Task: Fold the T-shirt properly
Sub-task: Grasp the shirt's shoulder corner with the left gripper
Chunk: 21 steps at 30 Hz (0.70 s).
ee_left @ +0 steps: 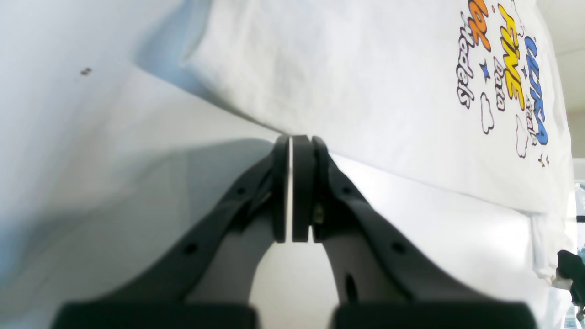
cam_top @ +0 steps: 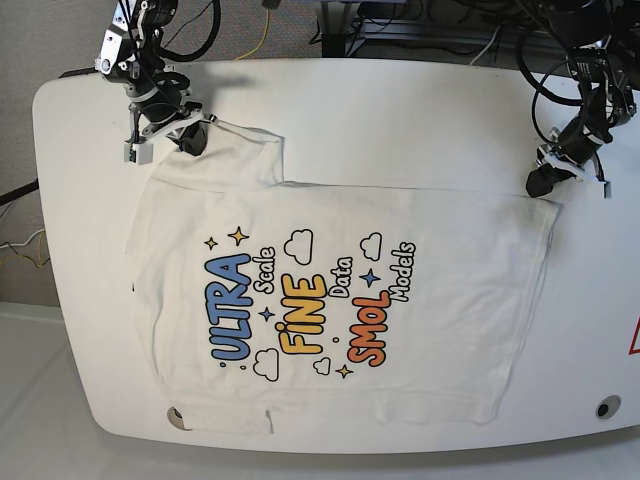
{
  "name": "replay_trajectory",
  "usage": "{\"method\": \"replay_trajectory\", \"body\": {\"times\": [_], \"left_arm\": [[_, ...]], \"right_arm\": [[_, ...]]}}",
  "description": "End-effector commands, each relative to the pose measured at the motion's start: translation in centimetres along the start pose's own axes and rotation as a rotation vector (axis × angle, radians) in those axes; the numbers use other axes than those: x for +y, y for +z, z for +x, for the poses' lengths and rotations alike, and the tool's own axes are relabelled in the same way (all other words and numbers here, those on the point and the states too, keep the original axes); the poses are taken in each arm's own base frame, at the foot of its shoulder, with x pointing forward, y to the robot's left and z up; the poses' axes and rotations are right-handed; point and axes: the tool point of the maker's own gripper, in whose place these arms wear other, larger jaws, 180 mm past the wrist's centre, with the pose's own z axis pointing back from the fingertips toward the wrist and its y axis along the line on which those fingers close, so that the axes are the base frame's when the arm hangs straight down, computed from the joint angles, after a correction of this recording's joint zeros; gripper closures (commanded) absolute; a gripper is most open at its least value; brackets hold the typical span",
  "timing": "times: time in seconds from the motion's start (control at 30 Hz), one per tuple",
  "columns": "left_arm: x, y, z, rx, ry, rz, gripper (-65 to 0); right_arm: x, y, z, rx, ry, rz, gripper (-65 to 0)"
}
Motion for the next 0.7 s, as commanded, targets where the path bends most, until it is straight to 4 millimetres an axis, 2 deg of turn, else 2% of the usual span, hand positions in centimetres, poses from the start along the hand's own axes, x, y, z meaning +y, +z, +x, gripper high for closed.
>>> {"method": "replay_trajectory", "body": {"times": [0.0,0.3,0.67], "left_arm": [[0.3,0.0,-0.3,0.033,-0.028,0.023,0.0],[-0.7,-0.7,-0.1,0.01,-0.029,-0.007,0.0],[-0.6,-0.6,0.3,-0.004,-0.01,-0.022,0.0]], "right_arm": [[0.1,0.2,0.5,-0.009,0.019,0.0,0.0],[0.1,0.2,0.9,-0.019,0.017,-0.001,0.0],[0.2,0.3,0.9,-0.019,0.022,0.0,0.0]]}}
